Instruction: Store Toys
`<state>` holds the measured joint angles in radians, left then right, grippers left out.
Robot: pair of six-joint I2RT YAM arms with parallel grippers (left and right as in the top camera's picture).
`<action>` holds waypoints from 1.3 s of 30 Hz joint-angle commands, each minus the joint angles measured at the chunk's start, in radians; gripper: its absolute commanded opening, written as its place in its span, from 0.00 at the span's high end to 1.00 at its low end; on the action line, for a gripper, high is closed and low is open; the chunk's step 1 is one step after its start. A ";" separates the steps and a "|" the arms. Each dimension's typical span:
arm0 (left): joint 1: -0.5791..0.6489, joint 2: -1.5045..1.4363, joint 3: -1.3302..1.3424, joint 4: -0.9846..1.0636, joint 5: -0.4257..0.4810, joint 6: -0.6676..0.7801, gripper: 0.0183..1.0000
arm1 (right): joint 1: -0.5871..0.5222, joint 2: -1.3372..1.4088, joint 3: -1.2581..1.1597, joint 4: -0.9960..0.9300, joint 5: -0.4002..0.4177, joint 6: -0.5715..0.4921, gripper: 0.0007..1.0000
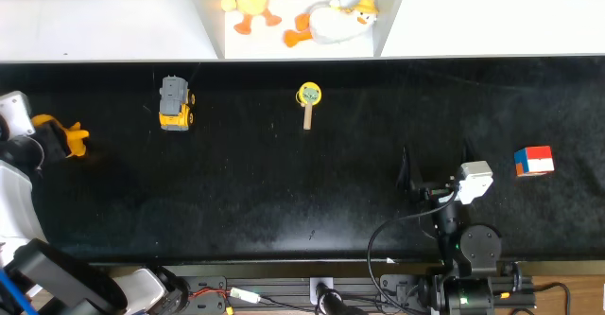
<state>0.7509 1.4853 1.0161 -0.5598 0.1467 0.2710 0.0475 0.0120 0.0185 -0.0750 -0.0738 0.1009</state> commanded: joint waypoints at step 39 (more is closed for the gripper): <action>-0.353 0.021 0.137 0.362 -0.100 -0.314 0.56 | 0.005 -0.008 -0.014 0.003 0.005 0.004 0.00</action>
<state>0.3943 1.4929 1.1252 -0.2195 0.0734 -0.0166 0.0475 0.0120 0.0185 -0.0753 -0.0734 0.1005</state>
